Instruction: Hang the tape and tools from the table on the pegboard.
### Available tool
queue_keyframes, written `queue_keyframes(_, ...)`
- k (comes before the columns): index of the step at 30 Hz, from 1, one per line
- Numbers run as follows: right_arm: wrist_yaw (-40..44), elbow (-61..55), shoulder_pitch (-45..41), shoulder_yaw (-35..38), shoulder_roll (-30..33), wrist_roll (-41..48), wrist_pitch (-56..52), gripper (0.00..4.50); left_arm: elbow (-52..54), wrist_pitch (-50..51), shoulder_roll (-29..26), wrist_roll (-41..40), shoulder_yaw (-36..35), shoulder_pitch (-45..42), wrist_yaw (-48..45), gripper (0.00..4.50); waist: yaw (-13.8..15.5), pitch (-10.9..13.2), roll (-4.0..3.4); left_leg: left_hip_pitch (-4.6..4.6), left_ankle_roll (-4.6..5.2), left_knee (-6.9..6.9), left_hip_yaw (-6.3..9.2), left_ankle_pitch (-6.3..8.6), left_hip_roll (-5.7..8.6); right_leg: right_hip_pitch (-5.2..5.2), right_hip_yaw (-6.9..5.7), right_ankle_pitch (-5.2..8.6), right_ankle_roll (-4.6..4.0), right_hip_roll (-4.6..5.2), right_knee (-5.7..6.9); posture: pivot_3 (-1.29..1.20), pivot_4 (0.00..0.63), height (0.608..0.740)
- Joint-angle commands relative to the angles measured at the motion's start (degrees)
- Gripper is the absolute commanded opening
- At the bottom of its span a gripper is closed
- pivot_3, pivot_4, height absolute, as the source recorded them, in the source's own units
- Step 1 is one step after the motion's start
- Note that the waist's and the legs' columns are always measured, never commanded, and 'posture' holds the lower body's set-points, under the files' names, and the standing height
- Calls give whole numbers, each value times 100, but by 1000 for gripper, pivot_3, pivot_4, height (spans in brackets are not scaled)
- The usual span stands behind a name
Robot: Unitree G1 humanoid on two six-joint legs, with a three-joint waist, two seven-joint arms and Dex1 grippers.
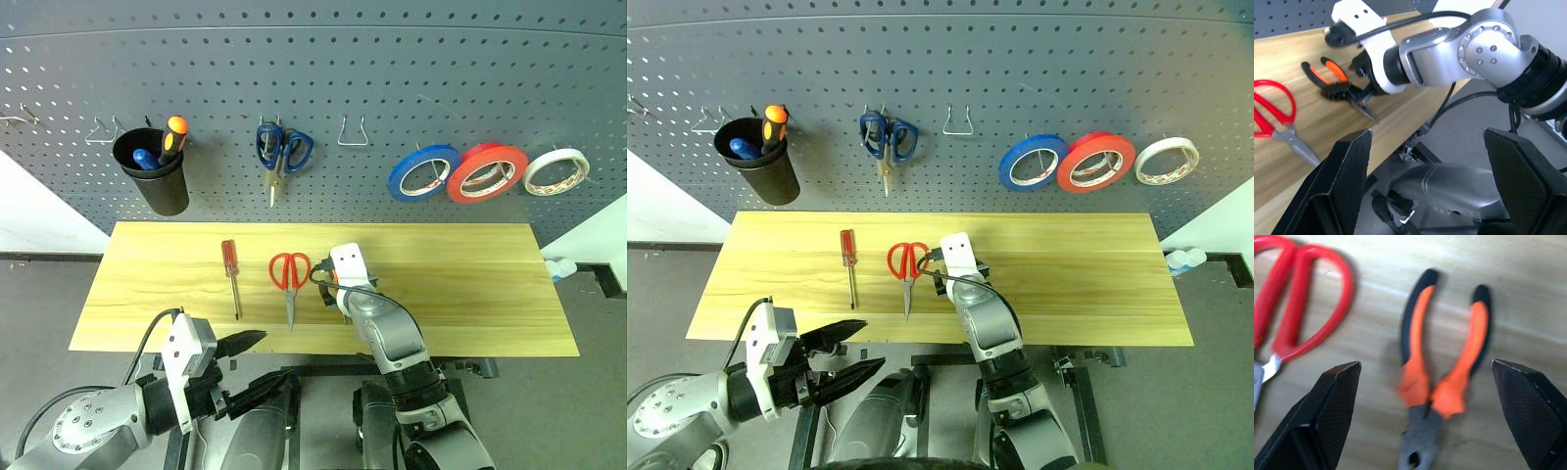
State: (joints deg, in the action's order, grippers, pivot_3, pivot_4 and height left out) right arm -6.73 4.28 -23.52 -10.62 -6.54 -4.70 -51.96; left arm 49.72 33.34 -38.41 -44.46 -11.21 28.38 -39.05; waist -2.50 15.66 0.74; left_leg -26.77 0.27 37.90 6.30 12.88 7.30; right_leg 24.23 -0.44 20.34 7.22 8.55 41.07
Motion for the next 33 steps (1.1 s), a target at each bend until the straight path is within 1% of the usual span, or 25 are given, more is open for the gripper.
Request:
queue_keyframes(1,-164,49,-75,107,-195,-36,98,4450,227,-14,-41,-103,-33,36,47,3801,-4,1,-1,-4,0,0,0,0,0,5,0,-1,2,0,0,0,324,680)
queue_keyframes(7,-347,145,-187,247,-443,-18,71,4450,259,-1,-65,-157,-43,36,88,3801,-1,7,-3,-14,-1,0,0,-1,1,16,0,-7,14,-1,1,2,328,680)
queue_keyframes(17,-559,313,-263,408,-527,44,16,4450,353,26,-122,-273,-48,50,182,3801,-3,27,-7,-19,-1,-1,-1,0,0,21,0,-7,13,0,0,5,333,680)
queue_keyframes(26,-495,454,-275,375,-506,147,-177,4450,484,21,-140,-340,3,121,323,3801,-6,33,-8,-25,-1,0,-1,0,0,25,0,-4,7,0,0,-2,344,680)
queue_keyframes(33,-346,726,-458,306,-464,158,-221,4450,613,-18,-102,-342,54,282,434,3801,-13,46,-10,-26,0,-1,-1,0,-1,26,0,1,-1,0,-1,-11,355,680)
